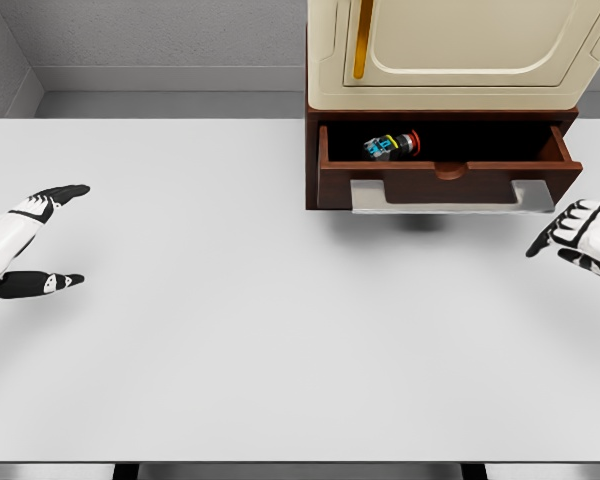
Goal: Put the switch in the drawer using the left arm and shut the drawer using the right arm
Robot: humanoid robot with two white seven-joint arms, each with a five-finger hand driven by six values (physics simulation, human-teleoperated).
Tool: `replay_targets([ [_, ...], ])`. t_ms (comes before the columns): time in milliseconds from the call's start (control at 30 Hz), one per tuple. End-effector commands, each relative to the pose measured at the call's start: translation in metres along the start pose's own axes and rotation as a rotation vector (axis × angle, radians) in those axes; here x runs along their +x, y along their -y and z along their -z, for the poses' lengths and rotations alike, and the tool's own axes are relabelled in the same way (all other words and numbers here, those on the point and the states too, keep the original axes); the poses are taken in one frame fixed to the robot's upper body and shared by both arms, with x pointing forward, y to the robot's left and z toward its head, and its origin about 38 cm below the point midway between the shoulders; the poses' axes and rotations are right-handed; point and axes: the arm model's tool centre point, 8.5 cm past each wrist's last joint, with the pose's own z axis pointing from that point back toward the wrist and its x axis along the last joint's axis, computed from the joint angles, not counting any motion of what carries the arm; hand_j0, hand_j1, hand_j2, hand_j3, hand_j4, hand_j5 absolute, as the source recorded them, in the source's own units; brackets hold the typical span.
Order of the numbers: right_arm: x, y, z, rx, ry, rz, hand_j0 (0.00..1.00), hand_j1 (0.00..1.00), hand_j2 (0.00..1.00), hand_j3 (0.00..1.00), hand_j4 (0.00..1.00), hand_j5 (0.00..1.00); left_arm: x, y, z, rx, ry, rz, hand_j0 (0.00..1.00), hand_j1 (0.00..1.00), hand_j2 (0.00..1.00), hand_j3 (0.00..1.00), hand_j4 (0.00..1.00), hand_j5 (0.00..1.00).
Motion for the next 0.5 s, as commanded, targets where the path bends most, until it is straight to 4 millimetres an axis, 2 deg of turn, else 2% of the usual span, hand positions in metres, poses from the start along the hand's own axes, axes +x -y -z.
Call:
replay_targets([
  [0,0.006,0.001,0.003,-0.003,0.02,-0.001,0.56,0.56,0.56,0.56,0.56,0.56,0.0,-0.001,0.0,0.006,0.002,-0.005,1.0,1.0,1.0,1.0,1.0,1.0],
  [467,0.004,0.01,0.01,-0.059,0.019,-0.026,0.58,0.58,0.58,0.58,0.58,0.58,0.0,-0.001,0.0,0.005,0.001,-0.008,1.0,1.0,1.0,1.0,1.0,1.0],
])
